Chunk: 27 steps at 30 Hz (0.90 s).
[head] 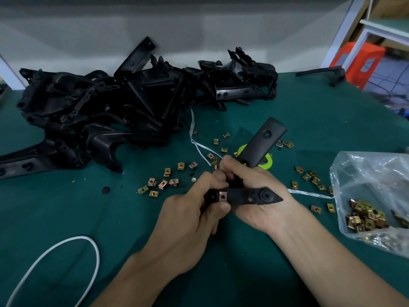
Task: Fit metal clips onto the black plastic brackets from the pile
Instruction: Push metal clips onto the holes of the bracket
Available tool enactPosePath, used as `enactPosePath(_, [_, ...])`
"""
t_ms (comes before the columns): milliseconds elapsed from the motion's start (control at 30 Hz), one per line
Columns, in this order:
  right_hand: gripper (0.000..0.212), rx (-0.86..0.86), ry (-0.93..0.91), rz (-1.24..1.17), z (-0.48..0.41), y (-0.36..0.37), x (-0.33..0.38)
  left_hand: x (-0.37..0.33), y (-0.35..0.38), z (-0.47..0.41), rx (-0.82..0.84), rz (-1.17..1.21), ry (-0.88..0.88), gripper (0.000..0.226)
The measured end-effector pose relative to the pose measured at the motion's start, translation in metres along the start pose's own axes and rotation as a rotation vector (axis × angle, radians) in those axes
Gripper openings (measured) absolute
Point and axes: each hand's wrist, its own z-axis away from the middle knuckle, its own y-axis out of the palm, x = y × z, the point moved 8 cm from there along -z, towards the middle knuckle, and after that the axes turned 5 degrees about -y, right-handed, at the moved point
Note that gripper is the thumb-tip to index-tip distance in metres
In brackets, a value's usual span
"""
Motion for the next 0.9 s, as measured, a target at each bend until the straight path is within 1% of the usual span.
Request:
enactPosePath(67, [0.022, -0.020, -0.026, -0.035, -0.002, -0.003, 0.003, -0.001, 0.003, -0.002, -0.004, 0.015, 0.000, 0.005])
enactPosePath(100, [0.026, -0.016, -0.043, -0.031, -0.003, -0.004, 0.005, 0.001, 0.004, -0.004, -0.004, 0.031, -0.033, 0.008])
enactPosePath(167, [0.038, 0.001, -0.122, 0.012, -0.007, -0.006, 0.019, 0.013, 0.002, -0.007, -0.051, 0.052, -0.152, 0.024])
enactPosePath(233, [0.047, -0.034, -0.260, 0.018, -0.009, -0.015, 0.041, 0.024, -0.006, -0.007, -0.147, -0.016, -0.235, 0.037])
enactPosePath(267, [0.049, -0.074, -0.342, 0.006, -0.008, -0.022, 0.054, 0.025, -0.008, -0.008, -0.165, -0.098, -0.232, 0.037])
enactPosePath(333, [0.053, -0.179, -0.506, 0.026, -0.005, -0.037, 0.075, 0.017, -0.001, -0.010, -0.132, -0.277, -0.169, 0.030])
enactPosePath(400, [0.059, -0.272, -0.594, 0.079, -0.001, -0.047, 0.082, 0.005, 0.014, -0.012, -0.083, -0.385, -0.081, 0.026])
enactPosePath(467, [0.064, -0.306, -0.626, 0.108, -0.001, -0.048, 0.080, -0.003, 0.030, -0.017, -0.061, -0.445, -0.027, 0.031])
enactPosePath(567, [0.061, -0.282, -0.681, 0.159, -0.002, -0.044, 0.079, -0.007, 0.047, -0.031, -0.058, -0.475, -0.022, 0.032])
enactPosePath(633, [0.060, -0.245, -0.691, 0.163, -0.001, -0.041, 0.078, -0.002, 0.052, -0.042, -0.034, -0.424, -0.089, 0.027])
enactPosePath(733, [0.055, -0.231, -0.689, 0.137, -0.001, -0.040, 0.078, 0.014, 0.048, -0.055, -0.046, -0.246, -0.272, 0.003])
enactPosePath(800, [0.048, -0.248, -0.670, 0.109, -0.001, -0.041, 0.077, 0.020, 0.042, -0.054, -0.094, -0.249, -0.317, 0.010])
enactPosePath(867, [0.043, -0.247, -0.642, 0.085, -0.002, -0.040, 0.075, 0.018, 0.027, -0.045, -0.197, -0.286, -0.321, 0.015])
enactPosePath(900, [0.043, -0.241, -0.636, 0.079, -0.002, -0.039, 0.074, 0.018, 0.021, -0.040, -0.227, -0.227, -0.340, 0.015])
